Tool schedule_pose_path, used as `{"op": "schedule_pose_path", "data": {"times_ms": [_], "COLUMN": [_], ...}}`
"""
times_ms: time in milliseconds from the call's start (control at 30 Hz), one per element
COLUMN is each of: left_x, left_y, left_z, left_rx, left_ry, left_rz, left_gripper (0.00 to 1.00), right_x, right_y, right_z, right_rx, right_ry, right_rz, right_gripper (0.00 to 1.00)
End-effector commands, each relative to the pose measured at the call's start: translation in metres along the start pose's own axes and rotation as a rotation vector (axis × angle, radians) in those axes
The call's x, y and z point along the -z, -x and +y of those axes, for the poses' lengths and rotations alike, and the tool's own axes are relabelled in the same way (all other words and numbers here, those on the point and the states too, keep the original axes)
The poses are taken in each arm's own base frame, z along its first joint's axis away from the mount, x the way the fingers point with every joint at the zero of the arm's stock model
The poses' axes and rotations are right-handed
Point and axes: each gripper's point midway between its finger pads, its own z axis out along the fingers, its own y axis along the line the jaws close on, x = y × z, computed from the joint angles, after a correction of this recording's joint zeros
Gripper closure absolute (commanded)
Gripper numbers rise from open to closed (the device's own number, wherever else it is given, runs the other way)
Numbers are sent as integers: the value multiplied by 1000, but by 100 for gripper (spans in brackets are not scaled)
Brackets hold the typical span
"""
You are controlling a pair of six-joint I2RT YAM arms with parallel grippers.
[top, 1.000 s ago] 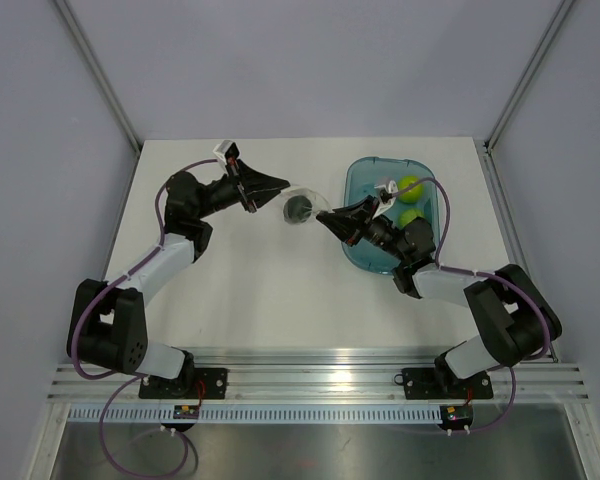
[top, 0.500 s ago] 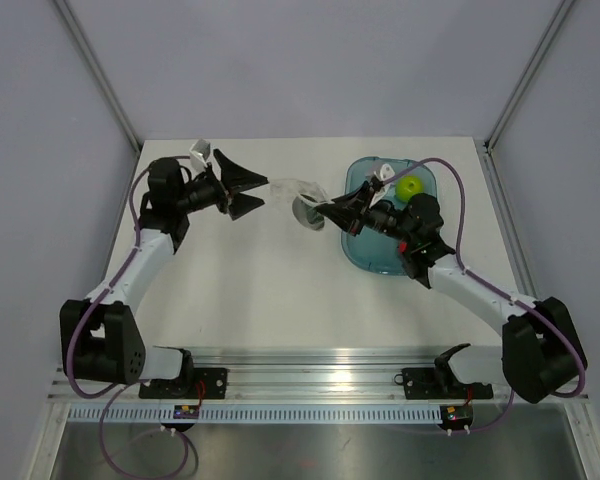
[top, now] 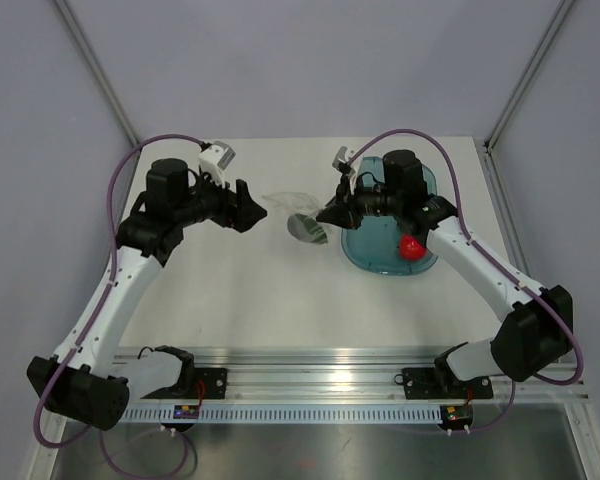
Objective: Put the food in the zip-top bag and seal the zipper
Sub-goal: Zip the zipper food storage bag at the center of the board.
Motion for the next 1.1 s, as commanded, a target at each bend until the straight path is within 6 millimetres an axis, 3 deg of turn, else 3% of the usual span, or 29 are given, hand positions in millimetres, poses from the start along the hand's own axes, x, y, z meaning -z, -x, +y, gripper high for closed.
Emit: {"op": "schedule_pose_path", "data": {"times_ms": [0,100,133,300,367,500,800,1067], "left_x": [19,24,24,11,1,-12,-26,-28], "left_y": [29,32,35,35,40,27,6,10], "left_z": [4,-16,-32,-70,-76,-90,-73,-47], "left_rx": [-332,-483,-531,-688,-722,-762,-816,-851], "left_ry": [42,-46,-111,-269,-297,-385,-375,-244], "left_rz": [-128,-138,-148,-112,-83,-5,108,97], "left_gripper": [18,16,15,8,6,3,4,4], "right_x": [7,6,6,7,9,12,17,19], "right_y": [-1,-3,-3,-1,1,3,5,8], "right_z": [16,18,18,21,22,25,29,34], "right_rx": [2,-7,-12,-13,-13,-9,-4,4], "right_ry": [71,82,84,96,97,94,93,110], "right_rz": [56,70,73,72,69,67,64,54], "right_gripper": [100,100,100,100,100,100,100,100]}}
